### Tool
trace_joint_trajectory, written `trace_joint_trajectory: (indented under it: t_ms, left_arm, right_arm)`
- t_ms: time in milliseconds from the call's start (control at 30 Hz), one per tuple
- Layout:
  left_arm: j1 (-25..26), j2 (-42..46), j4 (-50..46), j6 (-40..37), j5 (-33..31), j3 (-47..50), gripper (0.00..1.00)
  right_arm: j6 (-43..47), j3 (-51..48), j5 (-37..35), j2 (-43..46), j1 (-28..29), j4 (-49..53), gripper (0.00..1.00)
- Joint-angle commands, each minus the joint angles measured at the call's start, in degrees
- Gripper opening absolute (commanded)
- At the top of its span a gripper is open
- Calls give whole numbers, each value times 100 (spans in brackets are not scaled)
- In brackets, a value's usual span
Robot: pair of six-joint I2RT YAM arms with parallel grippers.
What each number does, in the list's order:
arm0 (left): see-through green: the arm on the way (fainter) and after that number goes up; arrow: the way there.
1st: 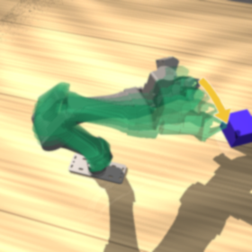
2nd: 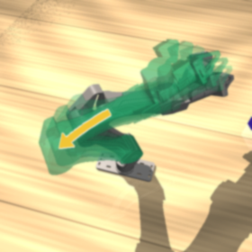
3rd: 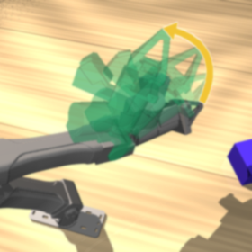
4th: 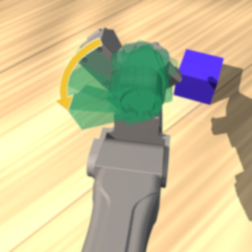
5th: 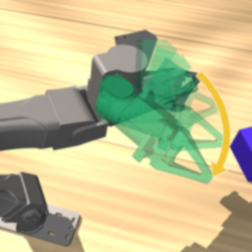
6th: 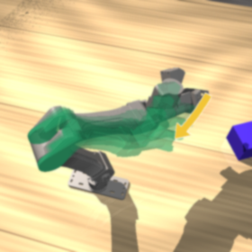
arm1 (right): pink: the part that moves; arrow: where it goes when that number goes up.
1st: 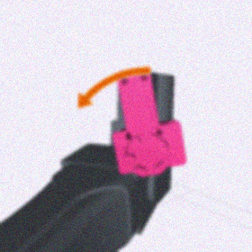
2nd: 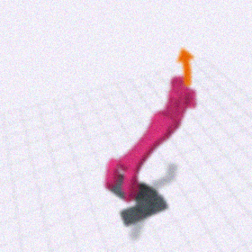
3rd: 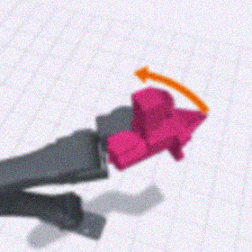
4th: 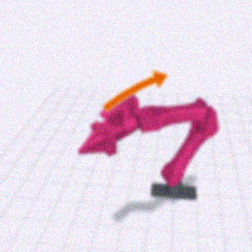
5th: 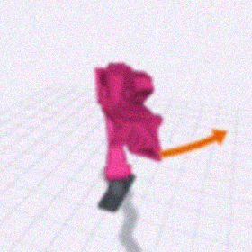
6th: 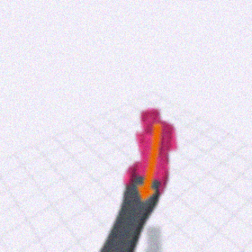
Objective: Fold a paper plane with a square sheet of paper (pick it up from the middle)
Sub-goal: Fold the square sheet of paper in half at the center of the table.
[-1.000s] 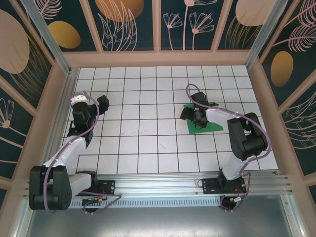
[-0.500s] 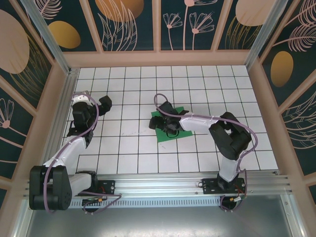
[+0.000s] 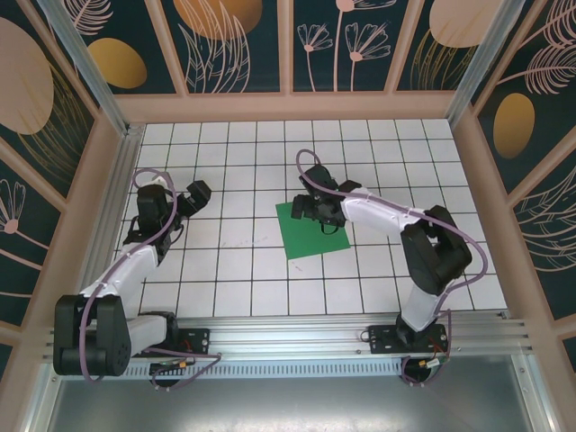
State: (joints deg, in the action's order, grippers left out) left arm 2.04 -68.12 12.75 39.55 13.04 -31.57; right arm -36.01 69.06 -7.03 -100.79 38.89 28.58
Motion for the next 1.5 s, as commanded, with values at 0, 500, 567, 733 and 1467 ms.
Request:
trace_joint_trajectory:
  t_ms: [0,500,567,733,1467]
  left_arm:
    - [42,-119,-109,150,113,-178,98]
    - [59,-338,-182,88,134,-237,98]
    - [59,-359,-179,88,138,-240,99]
    - [60,-397,-195,64,162,-270,99]
    - [203,-613,-126,180,641,-262,99]
  right_arm:
    - [361,369,-424,-463,44,433,99]
    - [612,622,-338,-1483,145,544,98]
    - [643,563,-274,-1552,144,553,94]
    - [674,345,0,-1601,118,439,84]
    - [303,-307,1459,-792,-348,-882,47]
